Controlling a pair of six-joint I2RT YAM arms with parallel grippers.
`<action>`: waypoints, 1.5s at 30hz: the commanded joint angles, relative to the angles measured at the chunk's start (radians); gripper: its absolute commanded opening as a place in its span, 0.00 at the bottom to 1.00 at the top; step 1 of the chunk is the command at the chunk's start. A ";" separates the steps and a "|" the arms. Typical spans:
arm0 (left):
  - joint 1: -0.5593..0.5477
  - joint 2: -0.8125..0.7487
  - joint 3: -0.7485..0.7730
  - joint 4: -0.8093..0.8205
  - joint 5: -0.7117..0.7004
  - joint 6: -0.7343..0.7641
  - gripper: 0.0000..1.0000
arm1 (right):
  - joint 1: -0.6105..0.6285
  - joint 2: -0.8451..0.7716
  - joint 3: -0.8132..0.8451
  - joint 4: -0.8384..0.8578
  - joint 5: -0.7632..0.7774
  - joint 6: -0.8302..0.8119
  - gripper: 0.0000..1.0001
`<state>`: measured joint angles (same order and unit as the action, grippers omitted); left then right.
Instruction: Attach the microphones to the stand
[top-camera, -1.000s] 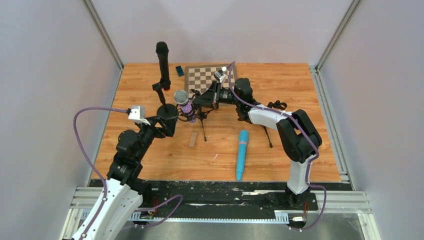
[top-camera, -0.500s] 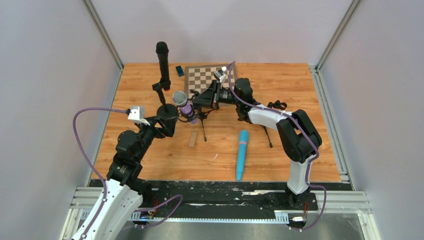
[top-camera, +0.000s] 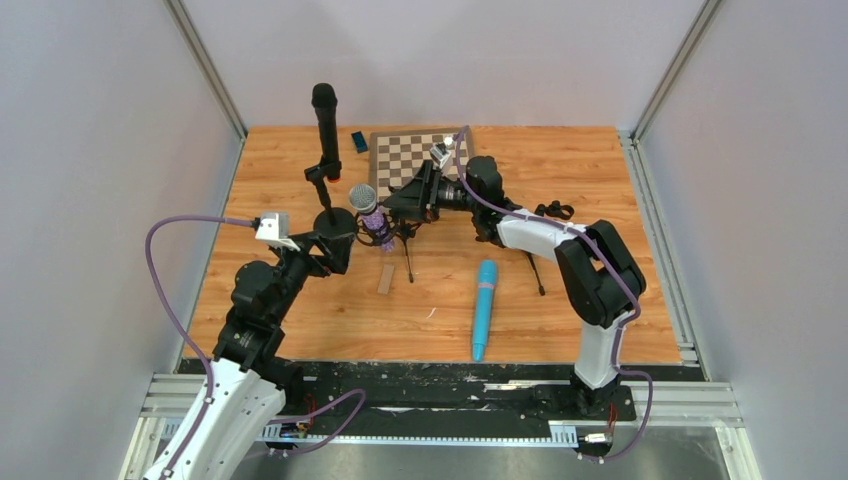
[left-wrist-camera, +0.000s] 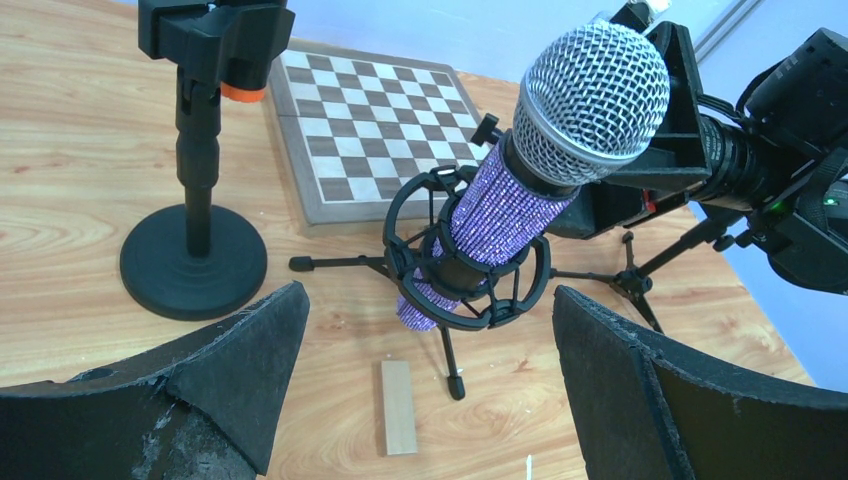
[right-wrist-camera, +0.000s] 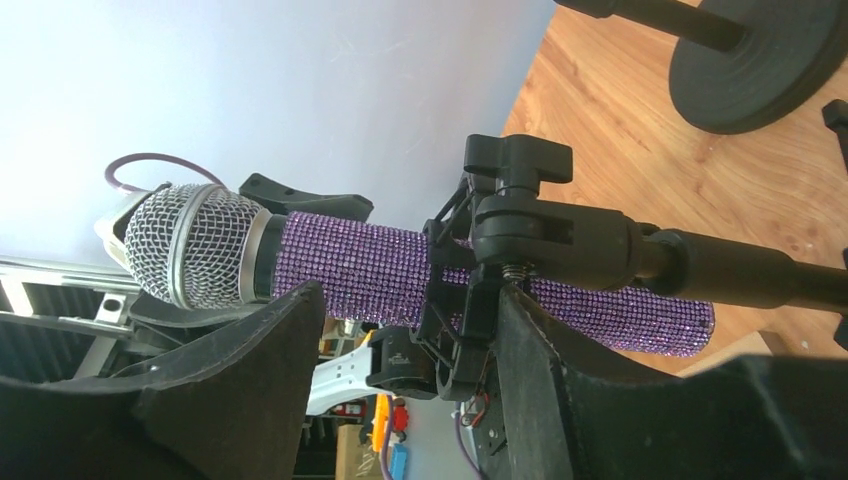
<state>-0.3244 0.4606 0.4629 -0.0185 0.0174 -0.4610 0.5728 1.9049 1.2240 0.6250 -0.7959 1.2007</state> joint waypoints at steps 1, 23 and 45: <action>0.005 -0.011 0.017 0.023 -0.011 0.018 1.00 | -0.005 -0.093 0.006 -0.038 0.038 -0.086 0.62; 0.004 -0.021 0.019 0.004 -0.012 0.020 1.00 | -0.018 -0.123 -0.035 -0.252 0.109 -0.258 0.67; 0.004 -0.074 0.067 -0.039 0.015 0.027 1.00 | -0.099 -0.280 0.107 -0.663 0.417 -0.679 0.68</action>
<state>-0.3248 0.4065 0.4690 -0.0509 0.0193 -0.4465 0.4709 1.7248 1.2579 0.0845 -0.5106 0.6907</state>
